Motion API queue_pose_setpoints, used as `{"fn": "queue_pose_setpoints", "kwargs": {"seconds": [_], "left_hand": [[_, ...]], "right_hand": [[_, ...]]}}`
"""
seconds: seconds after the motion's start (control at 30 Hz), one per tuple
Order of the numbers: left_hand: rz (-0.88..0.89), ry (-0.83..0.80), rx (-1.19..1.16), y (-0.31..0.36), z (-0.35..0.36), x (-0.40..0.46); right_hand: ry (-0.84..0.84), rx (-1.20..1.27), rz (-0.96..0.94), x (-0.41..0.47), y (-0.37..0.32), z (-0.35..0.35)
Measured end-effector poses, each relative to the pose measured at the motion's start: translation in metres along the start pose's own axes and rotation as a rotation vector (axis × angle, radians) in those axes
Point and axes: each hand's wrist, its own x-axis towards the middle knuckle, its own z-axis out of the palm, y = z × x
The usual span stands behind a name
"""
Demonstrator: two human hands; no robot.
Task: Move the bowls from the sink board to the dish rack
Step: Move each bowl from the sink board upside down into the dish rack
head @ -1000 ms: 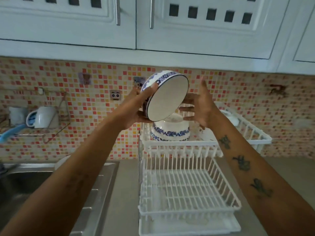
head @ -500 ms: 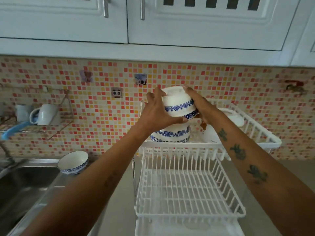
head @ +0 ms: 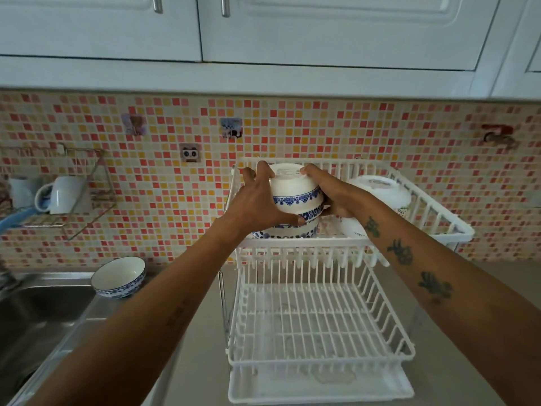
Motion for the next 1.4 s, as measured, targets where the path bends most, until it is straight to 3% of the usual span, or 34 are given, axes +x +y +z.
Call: {"fn": "queue_pose_setpoints", "kwargs": {"seconds": [0.53, 0.63, 0.8, 0.9, 1.07, 1.23, 1.4], "left_hand": [[-0.058, -0.154, 0.085, -0.010, 0.006, 0.003], [-0.068, -0.162, 0.153, -0.011, 0.008, 0.002], [0.024, 0.037, 0.036, -0.011, -0.015, 0.003], [-0.046, 0.152, -0.147, -0.025, -0.044, 0.002], [-0.289, 0.187, -0.266, -0.094, -0.092, -0.010], [-0.394, 0.166, -0.246, -0.165, -0.144, -0.049], [-0.744, -0.082, -0.359, -0.262, -0.195, -0.086]], "right_hand": [[-0.054, 0.047, 0.056, -0.004, 0.004, 0.005], [0.014, -0.004, 0.035, 0.002, 0.009, 0.006], [0.328, -0.310, -0.336, -0.006, -0.011, 0.018], [0.396, -0.258, -0.547, -0.014, -0.038, 0.040], [0.250, -0.153, -0.704, -0.017, -0.084, 0.125], [-0.001, -0.132, -0.744, -0.010, -0.111, 0.236], [-0.221, -0.132, -0.638, 0.006, -0.113, 0.332]]}}
